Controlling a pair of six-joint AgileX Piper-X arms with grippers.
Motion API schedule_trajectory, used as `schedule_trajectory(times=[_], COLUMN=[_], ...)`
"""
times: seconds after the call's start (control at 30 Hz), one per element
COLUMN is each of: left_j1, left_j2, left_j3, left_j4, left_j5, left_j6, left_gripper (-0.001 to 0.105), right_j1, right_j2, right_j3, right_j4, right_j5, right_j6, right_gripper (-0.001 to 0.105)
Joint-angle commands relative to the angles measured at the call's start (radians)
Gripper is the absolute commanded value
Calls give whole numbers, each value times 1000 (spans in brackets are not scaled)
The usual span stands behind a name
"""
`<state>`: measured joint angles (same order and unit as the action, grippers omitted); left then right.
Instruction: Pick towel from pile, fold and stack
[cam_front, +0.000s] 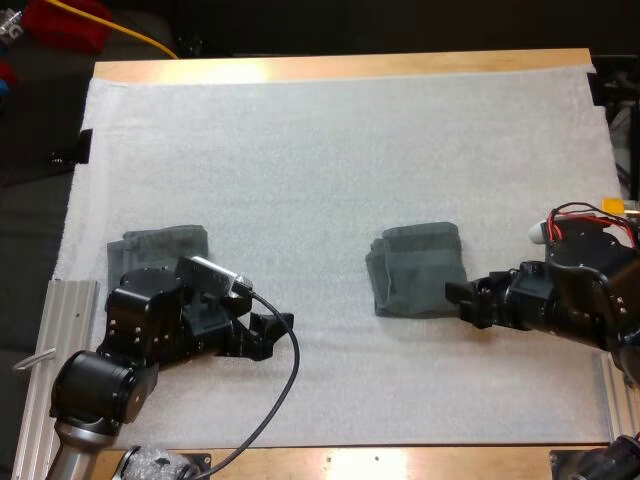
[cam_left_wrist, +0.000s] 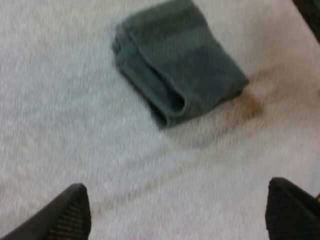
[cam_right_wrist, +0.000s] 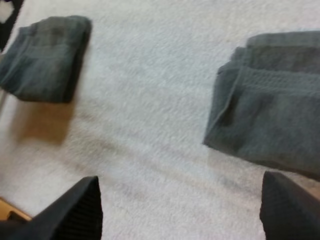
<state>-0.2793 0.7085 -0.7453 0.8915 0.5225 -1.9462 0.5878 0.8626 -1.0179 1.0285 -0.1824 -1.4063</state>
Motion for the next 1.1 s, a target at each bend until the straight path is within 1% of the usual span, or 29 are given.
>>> schedule_trajectory(times=[0.0,0.1,0.27,0.37,0.43,0.57,0.6,0.7,0.77,0.87,1.07], left_j1=[-5,-5,-5,-5,-5,-5,-5,-5,-5,-9,-63], left_j2=[8,50,174,274,346,447,475,542,577,633,741], left_j3=[-9,-9,-9,-9,-9,-9,-9,-9,-9,-9,-9], left_j4=[-31,-52,-75,-120,-163,-226,-239,-288,-327,-391,-513], left_j5=[2,30,43,124,179,186,186,197,215,241,241], left_j6=[-17,-32,-49,-54,-80,-108,-134,-177,-207,-275,-397], left_gripper=[70,70,70,70,70,70,70,71,71,71,71], right_j1=[-1,-1,-1,-1,-1,-1,-1,-1,-1,-1,-1], right_j2=[-4,-4,-4,-4,-4,-4,-4,-4,-4,-4,-4], right_j3=[-3,-3,-3,-3,-3,-3,-3,-3,-3,-3,-3], right_j4=[1,1,1,1,1,1,1,1,1,1,1], right_j5=[7,7,7,7,7,7,7,7,7,7,7], right_j6=[-4,-4,-4,-4,-4,-4,-4,-4,-4,-4,-4], right_gripper=[65,65,65,65,65,65,65,65,65,65,65])
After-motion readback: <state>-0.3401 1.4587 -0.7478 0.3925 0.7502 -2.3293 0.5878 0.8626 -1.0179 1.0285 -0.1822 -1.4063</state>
